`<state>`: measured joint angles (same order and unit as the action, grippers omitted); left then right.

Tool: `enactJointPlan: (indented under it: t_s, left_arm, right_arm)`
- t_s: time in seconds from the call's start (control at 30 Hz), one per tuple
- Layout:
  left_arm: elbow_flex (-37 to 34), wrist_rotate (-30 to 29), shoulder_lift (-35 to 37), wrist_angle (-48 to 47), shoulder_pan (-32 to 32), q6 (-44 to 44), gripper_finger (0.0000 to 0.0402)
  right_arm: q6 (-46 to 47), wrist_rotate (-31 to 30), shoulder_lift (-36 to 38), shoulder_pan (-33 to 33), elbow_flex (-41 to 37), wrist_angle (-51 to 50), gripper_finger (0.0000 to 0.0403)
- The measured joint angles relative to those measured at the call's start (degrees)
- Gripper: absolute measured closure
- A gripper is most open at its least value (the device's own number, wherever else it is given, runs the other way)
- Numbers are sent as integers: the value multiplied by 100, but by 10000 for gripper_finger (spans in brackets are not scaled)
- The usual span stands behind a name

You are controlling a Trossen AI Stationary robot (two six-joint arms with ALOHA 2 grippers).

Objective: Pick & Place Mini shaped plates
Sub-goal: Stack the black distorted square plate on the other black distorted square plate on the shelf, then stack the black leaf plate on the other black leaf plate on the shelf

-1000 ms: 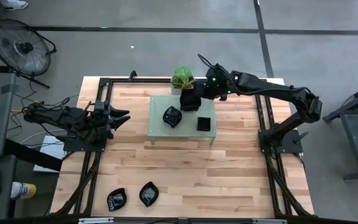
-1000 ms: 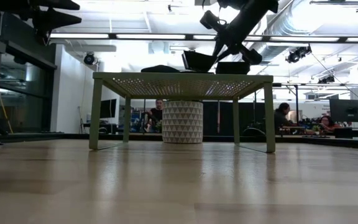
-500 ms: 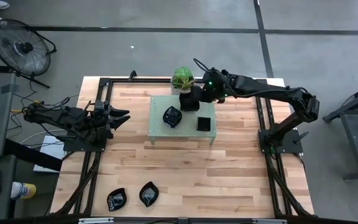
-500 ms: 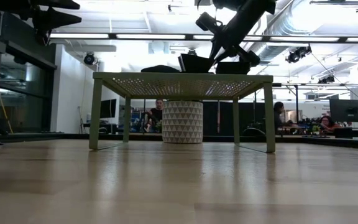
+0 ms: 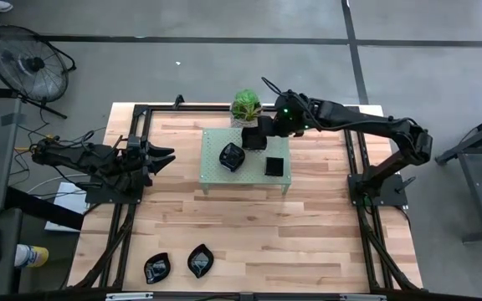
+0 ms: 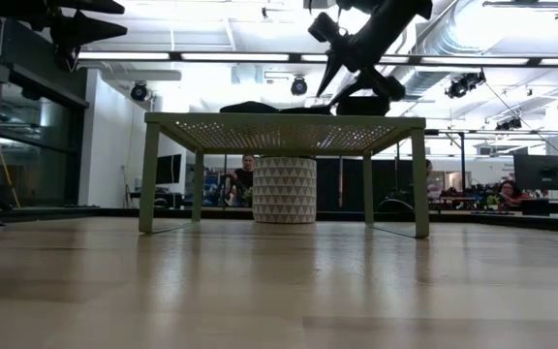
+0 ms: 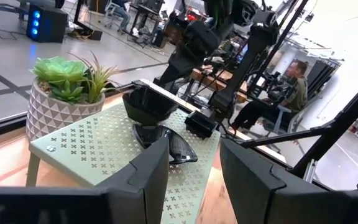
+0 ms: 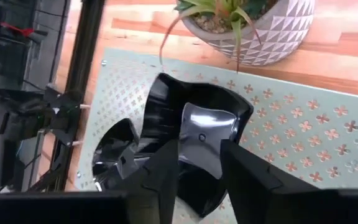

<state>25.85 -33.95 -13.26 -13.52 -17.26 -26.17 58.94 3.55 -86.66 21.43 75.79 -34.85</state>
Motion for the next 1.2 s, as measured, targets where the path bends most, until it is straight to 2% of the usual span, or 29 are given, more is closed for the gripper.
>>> enactJointPlan:
  t_s: [0.3,0.53,0.77,1.2]
  left_arm:
    - [0,139,0,2,0,77,259]
    - [0,164,0,4,0,82,259]
    - [0,166,0,4,0,39,259]
    - [0,162,0,4,0,-22,259]
  right_arm:
    - [-405,29,178,4,0,-53,278]
    - [-678,92,179,4,-2,-479,278]
    - [-862,158,204,2,-2,-354,274]
    - [-1166,540,279,26,-4,-376,194]
